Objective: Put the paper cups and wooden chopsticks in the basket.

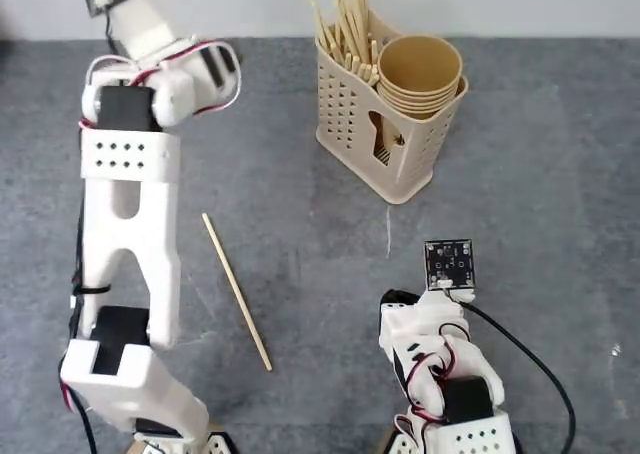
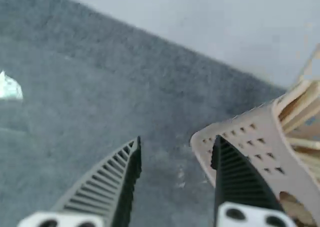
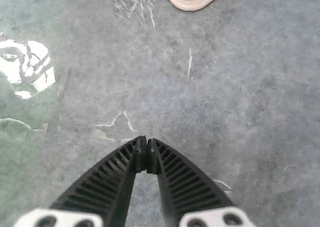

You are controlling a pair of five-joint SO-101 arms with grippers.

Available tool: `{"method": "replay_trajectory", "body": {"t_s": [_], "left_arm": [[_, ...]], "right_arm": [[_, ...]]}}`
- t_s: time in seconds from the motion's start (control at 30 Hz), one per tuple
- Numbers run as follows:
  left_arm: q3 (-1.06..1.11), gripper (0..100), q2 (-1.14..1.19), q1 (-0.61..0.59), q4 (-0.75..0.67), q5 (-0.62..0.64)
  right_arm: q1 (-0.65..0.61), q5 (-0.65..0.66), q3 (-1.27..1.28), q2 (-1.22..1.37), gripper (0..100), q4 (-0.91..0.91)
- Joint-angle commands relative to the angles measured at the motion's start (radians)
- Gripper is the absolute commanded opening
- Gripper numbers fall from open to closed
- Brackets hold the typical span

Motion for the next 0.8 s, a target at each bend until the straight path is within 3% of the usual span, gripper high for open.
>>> {"method": "replay_trajectory", "body": {"t_s": [0.0,0.17,0.4,0.77], "left_arm": [[0.004,22,-0.060,-0.015,0.143,0.008],[0.197,22,-0.060,-0.064,0.175,0.005],[0.475,22,-0.060,-0.100,0.091,-0.064],[0.863,22,-0.060,-0.094,-0.272,-0.077]], "right_arm": [[-0.002,0.002,-0.005,-0.008,1.9,-0.021],[-0.002,0.002,-0.005,-0.008,1.9,-0.021],[-0.002,0.002,-0.005,-0.008,1.9,-0.021],[-0.002,0.002,-0.003,-0.008,1.9,-0.021]]}}
